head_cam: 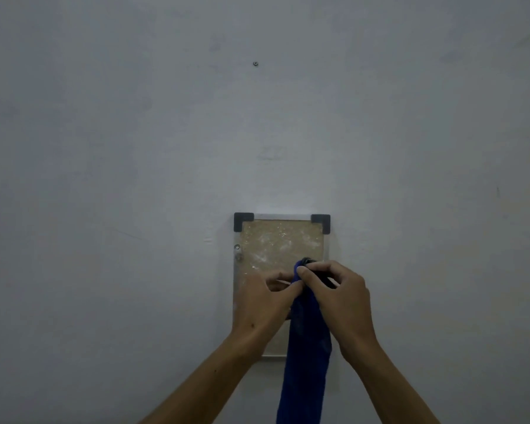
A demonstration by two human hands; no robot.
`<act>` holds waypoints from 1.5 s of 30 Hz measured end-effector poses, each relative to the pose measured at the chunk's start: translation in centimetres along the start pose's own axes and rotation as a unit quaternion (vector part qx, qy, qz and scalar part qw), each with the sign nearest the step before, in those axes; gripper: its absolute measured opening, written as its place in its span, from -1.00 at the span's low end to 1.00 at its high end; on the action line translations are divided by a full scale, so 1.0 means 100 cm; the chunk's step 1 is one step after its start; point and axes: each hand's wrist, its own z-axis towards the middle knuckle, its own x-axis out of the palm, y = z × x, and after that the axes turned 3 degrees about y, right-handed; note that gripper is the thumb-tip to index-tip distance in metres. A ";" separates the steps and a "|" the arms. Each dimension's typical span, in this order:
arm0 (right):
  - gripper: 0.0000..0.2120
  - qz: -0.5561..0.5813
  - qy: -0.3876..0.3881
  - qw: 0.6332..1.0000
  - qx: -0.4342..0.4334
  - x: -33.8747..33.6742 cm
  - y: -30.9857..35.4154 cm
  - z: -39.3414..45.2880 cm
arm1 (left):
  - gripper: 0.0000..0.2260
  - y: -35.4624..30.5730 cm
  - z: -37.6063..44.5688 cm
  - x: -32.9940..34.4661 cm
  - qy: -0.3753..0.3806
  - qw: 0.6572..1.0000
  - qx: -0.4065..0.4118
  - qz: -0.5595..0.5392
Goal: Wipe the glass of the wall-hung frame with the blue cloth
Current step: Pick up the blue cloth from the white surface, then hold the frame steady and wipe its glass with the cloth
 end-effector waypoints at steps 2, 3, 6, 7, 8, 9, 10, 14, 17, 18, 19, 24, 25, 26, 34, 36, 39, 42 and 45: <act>-0.84 -0.036 0.005 0.999 -0.002 -0.003 0.001 0.004 | -0.85 -0.002 -0.002 -0.001 0.046 0.998 -0.005 -0.039; -0.79 -0.053 0.010 0.999 -0.004 -0.004 0.001 0.006 | -0.82 -0.003 -0.002 -0.001 0.067 0.996 -0.010 -0.055; -0.73 -0.065 0.013 0.998 -0.001 -0.008 0.001 0.012 | -0.79 -0.004 0.002 -0.004 0.121 0.988 -0.028 -0.097; -0.75 -0.052 0.014 0.998 0.009 -0.009 0.000 0.014 | -0.79 -0.003 0.003 -0.005 0.134 0.985 -0.030 -0.108; -0.78 -0.041 0.017 0.999 0.018 -0.009 -0.001 0.015 | -0.80 -0.002 0.005 -0.005 0.138 0.983 -0.031 -0.116; -0.83 -0.042 0.022 0.999 0.020 -0.009 -0.002 0.016 | -0.80 0.000 0.007 -0.006 0.132 0.984 -0.032 -0.117; -0.87 -0.056 0.029 0.998 0.013 -0.008 -0.003 0.016 | -0.81 0.001 0.008 -0.007 0.118 0.986 -0.031 -0.112; -0.83 -0.078 0.044 0.996 -0.009 -0.007 -0.007 0.021 | -0.85 0.001 0.018 -0.008 0.116 0.993 -0.002 -0.030; -0.75 -0.101 0.046 0.993 -0.037 -0.017 -0.007 0.035 | -0.84 -0.014 0.035 -0.017 0.157 0.973 0.064 0.157; -0.75 -0.132 0.041 0.989 -0.057 -0.021 -0.007 0.043 | -0.84 -0.020 0.046 -0.023 0.131 0.952 0.118 0.252; -0.76 -0.171 0.036 0.981 -0.080 -0.025 -0.006 0.051 | -0.84 -0.028 0.057 -0.029 0.088 0.919 0.177 0.341; -0.81 -0.338 0.050 0.921 -0.189 -0.028 0.007 0.097 | -0.76 -0.064 0.114 -0.069 -0.056 0.793 0.295 0.530; -0.80 -0.355 0.061 0.910 -0.205 -0.027 0.010 0.105 | -0.73 -0.065 0.123 -0.075 -0.054 0.779 0.296 0.551; -0.80 -0.367 0.073 0.902 -0.217 -0.027 0.012 0.113 | -0.72 -0.064 0.129 -0.078 -0.045 0.769 0.299 0.564; -0.78 -0.424 0.120 0.856 -0.268 -0.025 -0.007 0.109 | -0.73 -0.043 0.132 -0.081 -0.063 0.777 0.320 0.538; -0.77 -0.426 0.143 0.853 -0.263 -0.026 -0.009 0.110 | -0.69 -0.044 0.133 -0.080 -0.056 0.769 0.309 0.556; -0.79 -0.410 0.107 0.863 -0.275 -0.030 -0.002 0.121 | -0.64 -0.048 0.131 -0.083 -0.036 0.764 0.308 0.566; -0.80 -0.394 0.090 0.870 -0.282 -0.028 -0.003 0.118 | -0.58 -0.049 0.130 -0.087 -0.017 0.755 0.305 0.580; -0.80 -0.426 0.158 0.845 -0.284 -0.026 -0.010 0.110 | -0.52 -0.052 0.133 -0.087 -0.003 0.730 0.296 0.616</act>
